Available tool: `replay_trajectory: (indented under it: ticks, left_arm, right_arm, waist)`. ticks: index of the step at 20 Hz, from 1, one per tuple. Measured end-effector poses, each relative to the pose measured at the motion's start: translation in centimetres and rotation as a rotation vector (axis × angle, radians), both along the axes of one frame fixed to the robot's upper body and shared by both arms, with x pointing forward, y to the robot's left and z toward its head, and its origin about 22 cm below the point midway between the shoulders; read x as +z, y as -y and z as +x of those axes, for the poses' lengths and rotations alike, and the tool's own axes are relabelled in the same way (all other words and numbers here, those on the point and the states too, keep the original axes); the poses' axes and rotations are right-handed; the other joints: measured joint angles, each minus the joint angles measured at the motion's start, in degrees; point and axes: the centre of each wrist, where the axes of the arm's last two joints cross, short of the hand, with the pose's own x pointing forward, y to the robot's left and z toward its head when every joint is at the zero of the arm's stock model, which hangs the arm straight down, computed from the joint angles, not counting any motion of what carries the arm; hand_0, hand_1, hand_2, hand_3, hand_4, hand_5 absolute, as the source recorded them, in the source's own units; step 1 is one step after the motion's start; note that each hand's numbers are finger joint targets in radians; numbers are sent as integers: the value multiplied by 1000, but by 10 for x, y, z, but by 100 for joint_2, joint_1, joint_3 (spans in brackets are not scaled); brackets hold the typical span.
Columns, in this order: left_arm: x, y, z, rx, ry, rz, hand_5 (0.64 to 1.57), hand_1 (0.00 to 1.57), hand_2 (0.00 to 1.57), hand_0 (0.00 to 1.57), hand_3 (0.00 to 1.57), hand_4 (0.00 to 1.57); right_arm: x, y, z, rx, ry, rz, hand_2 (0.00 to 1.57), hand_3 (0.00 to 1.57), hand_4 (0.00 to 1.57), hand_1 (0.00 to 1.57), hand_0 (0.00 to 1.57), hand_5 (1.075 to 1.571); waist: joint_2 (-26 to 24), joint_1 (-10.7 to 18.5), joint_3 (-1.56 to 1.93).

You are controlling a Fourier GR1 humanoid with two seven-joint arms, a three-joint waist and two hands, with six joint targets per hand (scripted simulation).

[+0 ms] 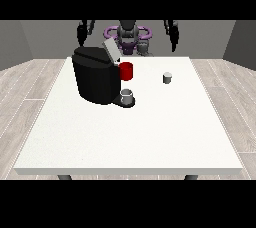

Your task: Insert the coffee pod into the coffee machine and close the lid

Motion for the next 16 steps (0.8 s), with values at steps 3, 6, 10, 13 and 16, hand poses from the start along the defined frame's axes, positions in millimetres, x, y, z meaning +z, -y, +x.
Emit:
replay_trajectory:
  ticks: [3, 6, 10, 13, 16]
  left_arm:
    - [9, -6, 2, -51, 28, 58, 1571, 0, 0, 0, 0, 0]
    - [14, -11, -1, -139, 65, 142, 1571, 0, 0, 0, 0, 0]
    - [24, -36, 4, -216, 105, 286, 1571, 0, 0, 0, 0, 0]
    - [33, -52, 17, -232, 103, 379, 1571, 0, 0, 0, 0, 0]
    - [45, -71, 35, -212, 91, 450, 1571, 0, 0, 0, 0, 0]
  right_arm:
    - [-6, 6, 1, -11, -15, 18, 0, 0, 0, 0, 0, 1571]
    - [-19, 7, -4, -19, -61, 29, 0, 0, 0, 0, 0, 1571]
    - [-15, 13, 3, -108, -23, -53, 0, 0, 0, 0, 0, 1571]
    - [-8, 10, 10, -118, 8, -96, 0, 0, 0, 0, 0, 1571]
    - [0, 0, 17, -104, 45, -116, 0, 0, 0, 0, 0, 1571]
  waist:
    - [9, 93, -104]
    - [-23, 200, -154]
    - [168, 146, -183]
    - [375, -19, -193]
    - [632, -240, -197]
